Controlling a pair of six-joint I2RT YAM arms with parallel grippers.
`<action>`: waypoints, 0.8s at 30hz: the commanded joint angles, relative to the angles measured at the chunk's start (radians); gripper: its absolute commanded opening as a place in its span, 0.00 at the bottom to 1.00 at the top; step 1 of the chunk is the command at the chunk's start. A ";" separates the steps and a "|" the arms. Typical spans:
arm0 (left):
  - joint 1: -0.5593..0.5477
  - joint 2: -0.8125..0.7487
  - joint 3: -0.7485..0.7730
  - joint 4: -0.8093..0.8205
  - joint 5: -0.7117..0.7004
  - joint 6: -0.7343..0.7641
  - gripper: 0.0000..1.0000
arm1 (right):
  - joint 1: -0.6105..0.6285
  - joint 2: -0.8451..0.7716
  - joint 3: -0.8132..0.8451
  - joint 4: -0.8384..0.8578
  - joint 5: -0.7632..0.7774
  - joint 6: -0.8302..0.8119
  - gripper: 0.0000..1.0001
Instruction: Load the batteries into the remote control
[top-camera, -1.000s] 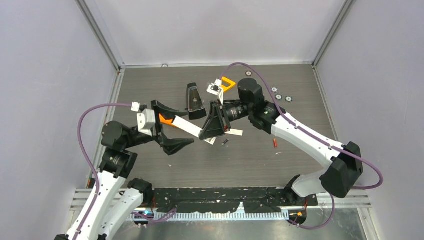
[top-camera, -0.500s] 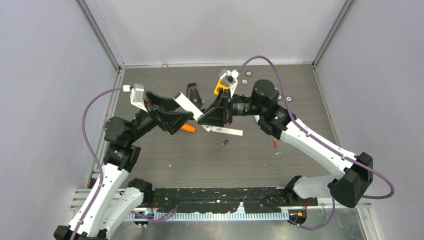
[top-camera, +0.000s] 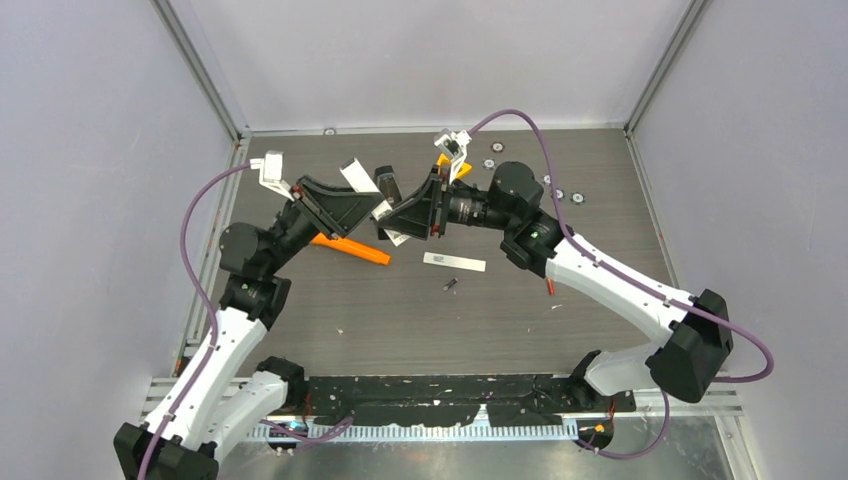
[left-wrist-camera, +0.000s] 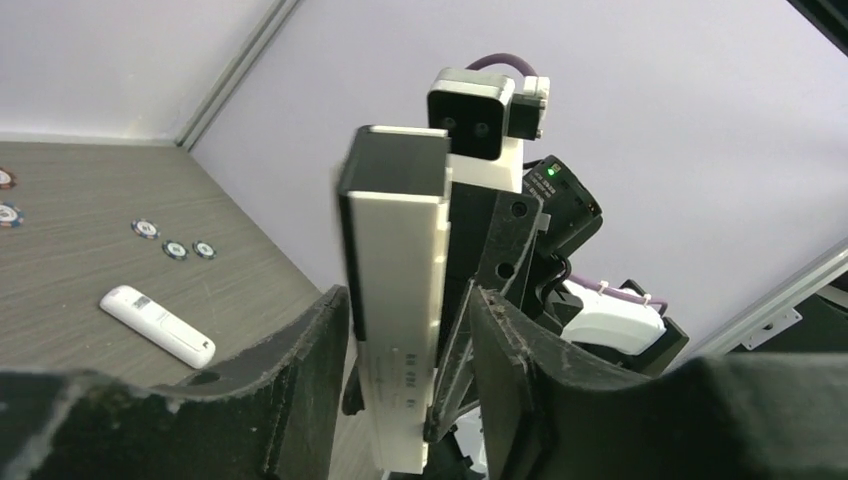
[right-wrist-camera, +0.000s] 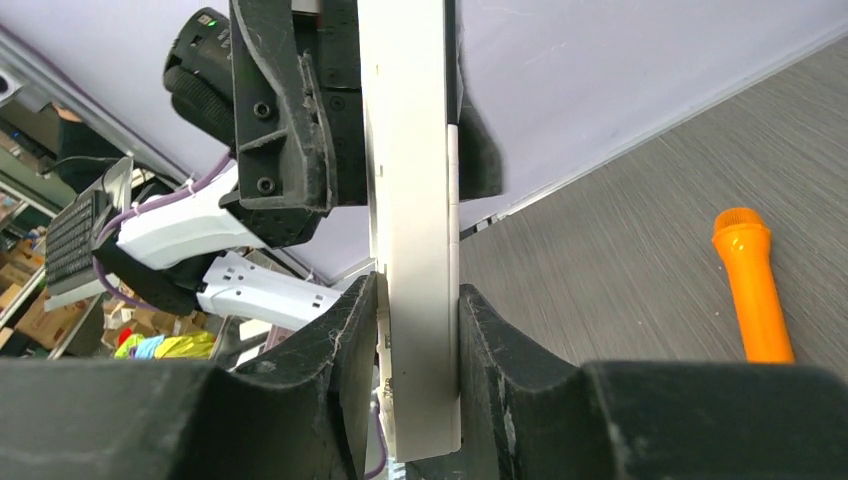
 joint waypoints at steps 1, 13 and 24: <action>0.002 0.001 0.010 0.062 0.011 -0.040 0.39 | 0.009 0.010 0.011 0.083 0.055 0.028 0.08; 0.011 -0.017 0.010 -0.077 -0.008 0.102 0.00 | -0.012 -0.064 -0.014 -0.103 0.218 -0.037 0.94; 0.031 -0.104 0.008 -0.355 -0.066 0.399 0.00 | -0.107 -0.183 -0.082 -0.611 0.561 -0.205 0.76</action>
